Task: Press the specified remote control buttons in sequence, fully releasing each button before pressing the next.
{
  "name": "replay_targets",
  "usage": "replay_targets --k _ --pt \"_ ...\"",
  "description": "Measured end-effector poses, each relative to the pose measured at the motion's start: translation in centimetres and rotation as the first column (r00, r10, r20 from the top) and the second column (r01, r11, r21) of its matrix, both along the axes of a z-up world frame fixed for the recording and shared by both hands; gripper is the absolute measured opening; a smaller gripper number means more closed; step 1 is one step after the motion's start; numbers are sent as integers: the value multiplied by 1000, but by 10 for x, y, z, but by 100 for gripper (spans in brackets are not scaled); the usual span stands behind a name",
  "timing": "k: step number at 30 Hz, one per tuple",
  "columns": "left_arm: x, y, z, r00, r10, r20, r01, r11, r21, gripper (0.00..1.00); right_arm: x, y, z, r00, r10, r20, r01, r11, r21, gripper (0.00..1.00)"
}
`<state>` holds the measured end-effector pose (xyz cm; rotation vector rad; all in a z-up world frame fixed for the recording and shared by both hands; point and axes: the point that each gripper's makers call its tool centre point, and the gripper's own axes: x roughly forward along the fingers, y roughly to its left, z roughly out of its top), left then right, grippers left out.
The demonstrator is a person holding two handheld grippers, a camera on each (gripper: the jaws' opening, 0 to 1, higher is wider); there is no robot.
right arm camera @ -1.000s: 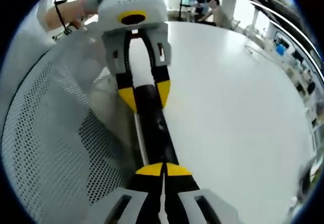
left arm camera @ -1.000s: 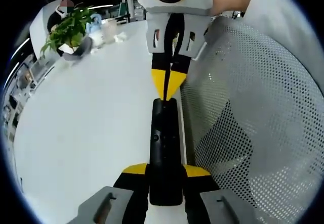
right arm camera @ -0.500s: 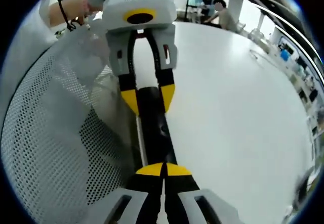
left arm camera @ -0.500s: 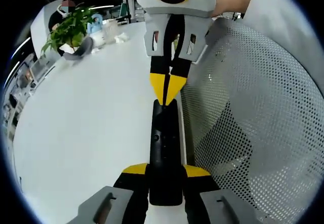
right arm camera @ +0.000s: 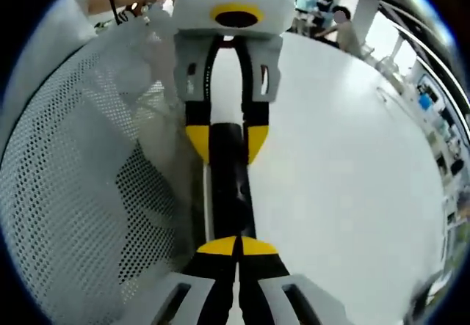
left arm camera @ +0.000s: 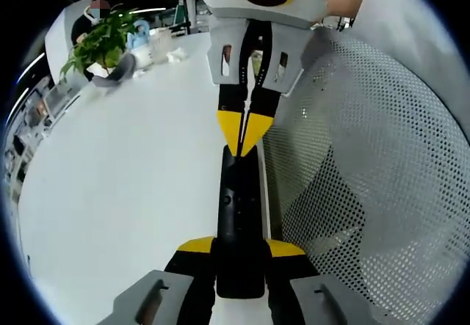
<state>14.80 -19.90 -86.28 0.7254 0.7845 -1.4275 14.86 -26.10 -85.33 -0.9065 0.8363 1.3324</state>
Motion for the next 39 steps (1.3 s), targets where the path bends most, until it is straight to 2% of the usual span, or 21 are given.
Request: replay_targets --k 3,8,14,16,19,25,33,39 --pt "0 0 0 1000 1 0 -1 1000 0 25 0 0 -1 1000 29 11 -29 999 -29 0" --pt "0 0 0 1000 -4 6 4 1000 8 25 1 0 -1 999 33 21 -32 999 -34 0" --pt "0 0 0 1000 -3 11 3 1000 12 25 2 -1 2 998 -56 -42 58 997 53 0" --pt "0 0 0 1000 -3 12 2 1000 7 25 1 3 5 998 -50 -27 52 995 90 0" --pt "0 0 0 1000 -4 11 4 1000 0 25 -2 7 6 998 -55 -40 59 993 99 0" --pt "0 0 0 1000 -4 12 4 1000 6 25 -1 11 0 998 -46 -35 49 996 69 0" --pt "0 0 0 1000 -5 9 5 1000 1 25 -2 12 0 1000 4 -5 -4 999 40 0" --pt "0 0 0 1000 -7 5 7 1000 -5 25 0 12 0 999 -19 -28 20 999 34 0"
